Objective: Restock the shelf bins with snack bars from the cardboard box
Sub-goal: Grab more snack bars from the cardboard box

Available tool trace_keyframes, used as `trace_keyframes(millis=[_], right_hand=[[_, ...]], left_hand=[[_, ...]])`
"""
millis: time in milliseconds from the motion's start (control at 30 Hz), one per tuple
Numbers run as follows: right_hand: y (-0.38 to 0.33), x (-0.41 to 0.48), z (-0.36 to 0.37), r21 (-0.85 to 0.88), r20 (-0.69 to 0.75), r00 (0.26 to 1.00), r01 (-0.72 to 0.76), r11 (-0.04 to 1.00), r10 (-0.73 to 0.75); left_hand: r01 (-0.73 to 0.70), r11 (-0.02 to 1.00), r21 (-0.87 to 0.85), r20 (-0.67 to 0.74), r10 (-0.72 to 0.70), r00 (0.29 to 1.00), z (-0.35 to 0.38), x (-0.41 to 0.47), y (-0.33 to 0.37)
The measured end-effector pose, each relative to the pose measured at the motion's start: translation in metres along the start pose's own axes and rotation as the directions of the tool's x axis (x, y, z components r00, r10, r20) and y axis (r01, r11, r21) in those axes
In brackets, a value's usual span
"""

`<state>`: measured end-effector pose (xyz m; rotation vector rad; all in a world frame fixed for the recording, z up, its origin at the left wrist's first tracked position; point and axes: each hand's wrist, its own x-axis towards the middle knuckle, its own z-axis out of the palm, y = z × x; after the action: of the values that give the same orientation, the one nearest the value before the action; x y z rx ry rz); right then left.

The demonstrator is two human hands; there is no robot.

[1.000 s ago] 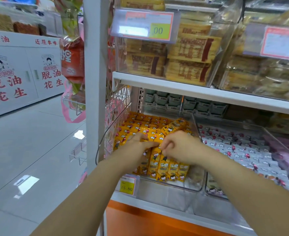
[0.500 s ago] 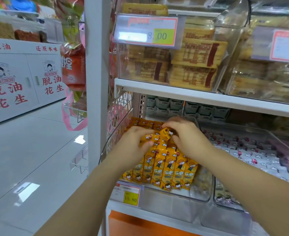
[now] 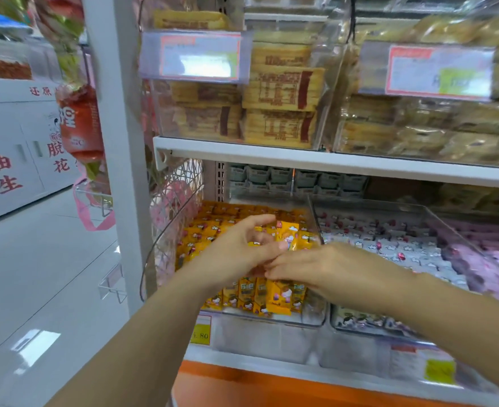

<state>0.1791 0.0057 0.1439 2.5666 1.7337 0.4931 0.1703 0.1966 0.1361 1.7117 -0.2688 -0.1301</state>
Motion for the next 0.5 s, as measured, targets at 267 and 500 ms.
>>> trace_keyframes(millis=[267,500], right_hand=[[0.012,-0.043,0.003,0.123,-0.316,0.918,-0.210,0.970,0.239],[0.014,-0.038,0.002,0.523,-0.079,0.748,-0.532,0.666,0.659]], left_hand=[[-0.100,0.964,0.247,0.034,0.095,0.995,0.014,0.015,-0.015],[-0.083,0.828,0.554,0.105,0.029,0.994,0.037,0.024,-0.028]])
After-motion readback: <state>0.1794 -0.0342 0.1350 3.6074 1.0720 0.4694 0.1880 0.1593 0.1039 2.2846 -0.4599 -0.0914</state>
